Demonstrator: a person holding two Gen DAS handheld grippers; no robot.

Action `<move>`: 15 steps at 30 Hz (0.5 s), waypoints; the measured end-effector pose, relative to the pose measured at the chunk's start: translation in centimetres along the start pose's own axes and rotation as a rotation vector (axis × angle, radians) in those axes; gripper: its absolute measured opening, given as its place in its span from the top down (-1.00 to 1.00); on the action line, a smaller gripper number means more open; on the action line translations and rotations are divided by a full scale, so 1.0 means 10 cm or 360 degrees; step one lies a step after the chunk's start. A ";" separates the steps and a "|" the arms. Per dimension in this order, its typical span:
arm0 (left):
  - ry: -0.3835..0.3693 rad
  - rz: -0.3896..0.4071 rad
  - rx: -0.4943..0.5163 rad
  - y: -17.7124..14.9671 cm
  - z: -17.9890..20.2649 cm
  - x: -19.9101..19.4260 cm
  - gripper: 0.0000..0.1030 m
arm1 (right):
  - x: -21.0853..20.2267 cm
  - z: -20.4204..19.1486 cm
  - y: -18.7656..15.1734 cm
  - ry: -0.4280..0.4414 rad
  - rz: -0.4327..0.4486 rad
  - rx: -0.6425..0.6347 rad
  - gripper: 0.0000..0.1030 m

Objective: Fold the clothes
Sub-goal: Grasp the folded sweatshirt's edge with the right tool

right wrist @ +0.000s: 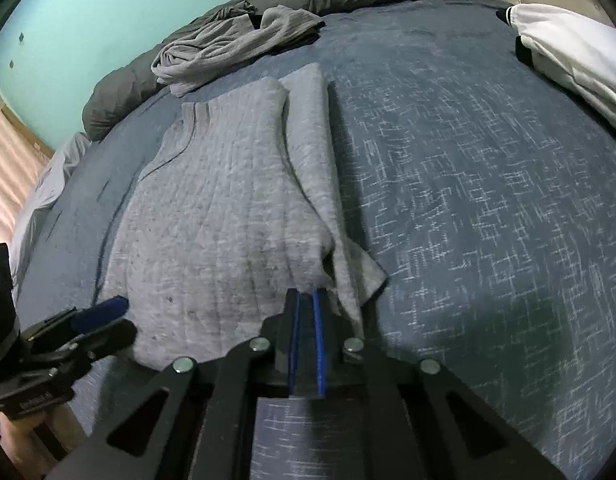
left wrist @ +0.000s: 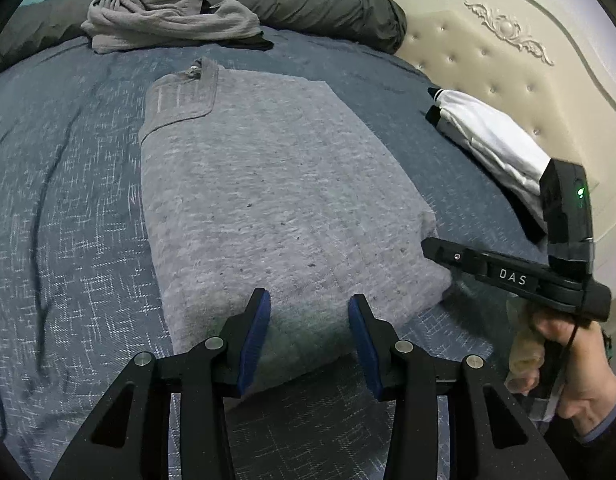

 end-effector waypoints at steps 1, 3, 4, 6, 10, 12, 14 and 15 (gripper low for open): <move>-0.0004 0.0000 -0.0004 0.00 0.00 -0.01 0.14 | 0.01 0.02 0.01 0.0003 0.0000 0.0009 1.00; -0.0008 -0.0003 -0.0013 0.01 0.00 -0.02 0.14 | 0.00 0.04 0.02 0.0000 -0.0003 0.0019 1.00; -0.0013 -0.0002 -0.0023 0.02 0.00 -0.05 0.14 | -0.03 0.06 0.02 -0.0018 -0.0009 0.0019 1.00; -0.0034 0.0036 -0.0070 0.07 -0.04 -0.18 0.14 | -0.08 0.09 0.03 -0.0053 -0.0020 0.0019 1.00; -0.0023 0.0061 -0.0165 0.17 -0.25 -0.36 0.10 | -0.29 0.29 0.17 -0.0015 0.0026 0.0158 0.80; -0.0031 0.0031 -0.0208 0.19 -0.35 -0.37 0.04 | -0.33 0.37 0.23 0.0035 0.0014 0.0223 0.29; -0.0051 0.0001 -0.0254 0.20 -0.44 -0.36 -0.07 | -0.30 0.35 0.26 0.0147 -0.0031 0.0248 0.05; -0.0061 -0.0014 -0.0277 0.21 -0.48 -0.36 -0.21 | -0.28 0.33 0.27 0.0203 -0.0055 0.0255 0.04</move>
Point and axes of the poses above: each gripper's, at about its wrist camera, not at the fingertips, and x roughly the way its jaws point, z to its right, y to its top, the point moved 9 cm from there along x, roughly the way its jaws point, and after that the axes turned 4 degrees about -z, right-handed, at the moved point
